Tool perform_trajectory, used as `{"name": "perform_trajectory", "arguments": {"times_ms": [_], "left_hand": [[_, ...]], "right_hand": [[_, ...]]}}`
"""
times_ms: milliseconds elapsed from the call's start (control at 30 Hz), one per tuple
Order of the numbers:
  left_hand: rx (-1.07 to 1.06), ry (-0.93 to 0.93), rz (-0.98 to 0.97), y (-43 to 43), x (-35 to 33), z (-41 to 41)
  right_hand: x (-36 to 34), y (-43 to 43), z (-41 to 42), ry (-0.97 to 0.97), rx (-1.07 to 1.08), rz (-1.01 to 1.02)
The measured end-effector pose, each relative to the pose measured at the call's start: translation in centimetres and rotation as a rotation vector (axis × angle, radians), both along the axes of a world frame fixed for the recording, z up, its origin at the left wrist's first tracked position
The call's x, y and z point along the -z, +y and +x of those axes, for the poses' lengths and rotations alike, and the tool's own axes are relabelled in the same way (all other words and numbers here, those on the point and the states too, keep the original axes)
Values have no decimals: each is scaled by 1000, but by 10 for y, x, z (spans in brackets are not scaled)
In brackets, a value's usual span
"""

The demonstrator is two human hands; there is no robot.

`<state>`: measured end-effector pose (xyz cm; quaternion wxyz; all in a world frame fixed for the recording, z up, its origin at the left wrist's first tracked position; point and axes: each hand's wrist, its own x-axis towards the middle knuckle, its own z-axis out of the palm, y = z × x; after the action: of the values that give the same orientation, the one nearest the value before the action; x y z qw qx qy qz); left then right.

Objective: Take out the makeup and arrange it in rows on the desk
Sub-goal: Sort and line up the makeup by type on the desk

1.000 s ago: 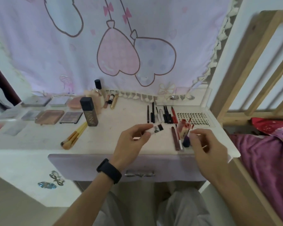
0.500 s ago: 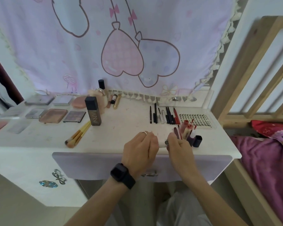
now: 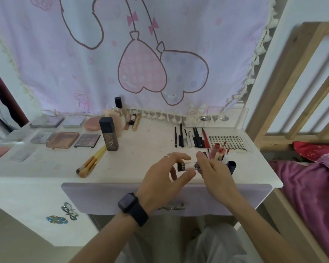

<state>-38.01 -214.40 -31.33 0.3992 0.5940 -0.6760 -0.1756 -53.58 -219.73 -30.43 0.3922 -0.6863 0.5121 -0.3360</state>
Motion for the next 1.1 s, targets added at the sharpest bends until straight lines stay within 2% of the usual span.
{"name": "perform_trajectory", "arguments": {"times_ms": [100,333,467,600,767,867,1100], "left_hand": [[-18,-127,-17,-4,-2,6],[-55,33,-49,-13,-1,12],[-75,19,-47,-16,1,11],[-76,-25,-61,-17,3,10],[-98,-170,-129,-18,5,12],[-124,-215,-146,-20,5,12],[-131,-247,-169,-19,7,12]], "right_hand": [[0,-3,-4,1,-61,54],[-10,-10,-22,-31,-256,23],[-20,-11,-23,-29,-195,28],[-24,-13,-22,55,-196,40],[-22,-14,-27,-4,-260,-25],[-23,-15,-26,-38,-247,19],[-26,-18,-28,28,-241,-11]]}}
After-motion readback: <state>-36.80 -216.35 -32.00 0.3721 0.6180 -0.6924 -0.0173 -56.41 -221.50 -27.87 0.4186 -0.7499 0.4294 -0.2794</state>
